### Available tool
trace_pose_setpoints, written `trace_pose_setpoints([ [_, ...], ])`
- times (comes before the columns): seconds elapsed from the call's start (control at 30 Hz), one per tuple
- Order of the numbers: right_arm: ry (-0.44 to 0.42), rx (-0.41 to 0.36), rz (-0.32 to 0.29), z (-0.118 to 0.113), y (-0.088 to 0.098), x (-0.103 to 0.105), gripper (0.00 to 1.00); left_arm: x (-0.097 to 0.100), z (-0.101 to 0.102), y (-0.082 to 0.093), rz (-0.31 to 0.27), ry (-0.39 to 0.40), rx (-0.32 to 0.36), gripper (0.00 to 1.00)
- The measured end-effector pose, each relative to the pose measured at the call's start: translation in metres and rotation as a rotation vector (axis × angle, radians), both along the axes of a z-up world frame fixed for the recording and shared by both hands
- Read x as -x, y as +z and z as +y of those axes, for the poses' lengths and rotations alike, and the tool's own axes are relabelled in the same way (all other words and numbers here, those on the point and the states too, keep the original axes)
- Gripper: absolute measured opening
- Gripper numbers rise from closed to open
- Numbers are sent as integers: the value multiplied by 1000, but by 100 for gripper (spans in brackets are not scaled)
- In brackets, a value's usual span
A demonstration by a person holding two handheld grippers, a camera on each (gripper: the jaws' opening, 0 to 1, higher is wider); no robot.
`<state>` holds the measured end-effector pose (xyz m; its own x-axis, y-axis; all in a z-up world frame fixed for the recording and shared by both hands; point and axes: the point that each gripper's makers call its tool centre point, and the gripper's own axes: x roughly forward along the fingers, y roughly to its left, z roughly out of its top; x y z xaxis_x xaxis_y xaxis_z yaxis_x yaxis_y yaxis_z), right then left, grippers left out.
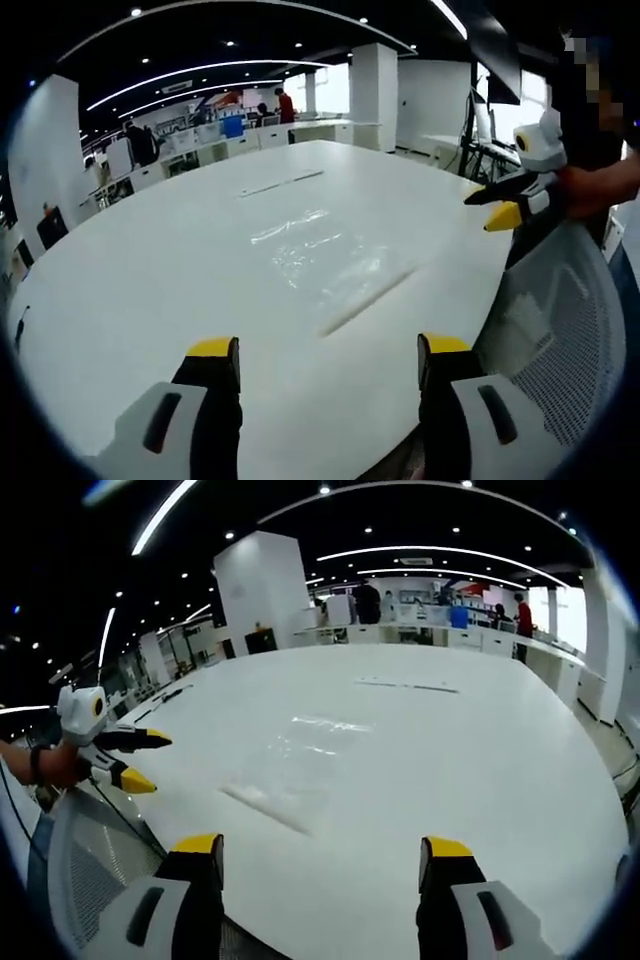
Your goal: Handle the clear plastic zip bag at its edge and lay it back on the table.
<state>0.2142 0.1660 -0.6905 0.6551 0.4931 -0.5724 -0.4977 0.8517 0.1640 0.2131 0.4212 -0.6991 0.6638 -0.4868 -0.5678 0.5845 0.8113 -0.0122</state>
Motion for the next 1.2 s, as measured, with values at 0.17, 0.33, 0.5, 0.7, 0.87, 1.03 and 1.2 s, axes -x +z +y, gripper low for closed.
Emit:
trace_pose_setpoints([
  [0.17,1,-6,-22,1,5,-1,81,2,-1,2,5,7,11,71],
  [0.33,8,-6,-46,2,8,-1,81,0,3,0,13,35,8,70],
  [0.5,-2,-13,-56,0,9,-3,81,0,6,4,6,56,14,70],
  [0.7,20,2,-57,4,8,-1,81,-2,9,3,8,78,13,69],
  [0.87,10,1,-60,1,10,-2,81,-2,9,1,13,71,-4,69],
  [1.03,9,0,-65,-1,9,-2,81,-3,14,2,9,92,7,68],
  [1.2,16,7,-57,1,9,-1,81,-4,18,4,-2,118,2,68],
])
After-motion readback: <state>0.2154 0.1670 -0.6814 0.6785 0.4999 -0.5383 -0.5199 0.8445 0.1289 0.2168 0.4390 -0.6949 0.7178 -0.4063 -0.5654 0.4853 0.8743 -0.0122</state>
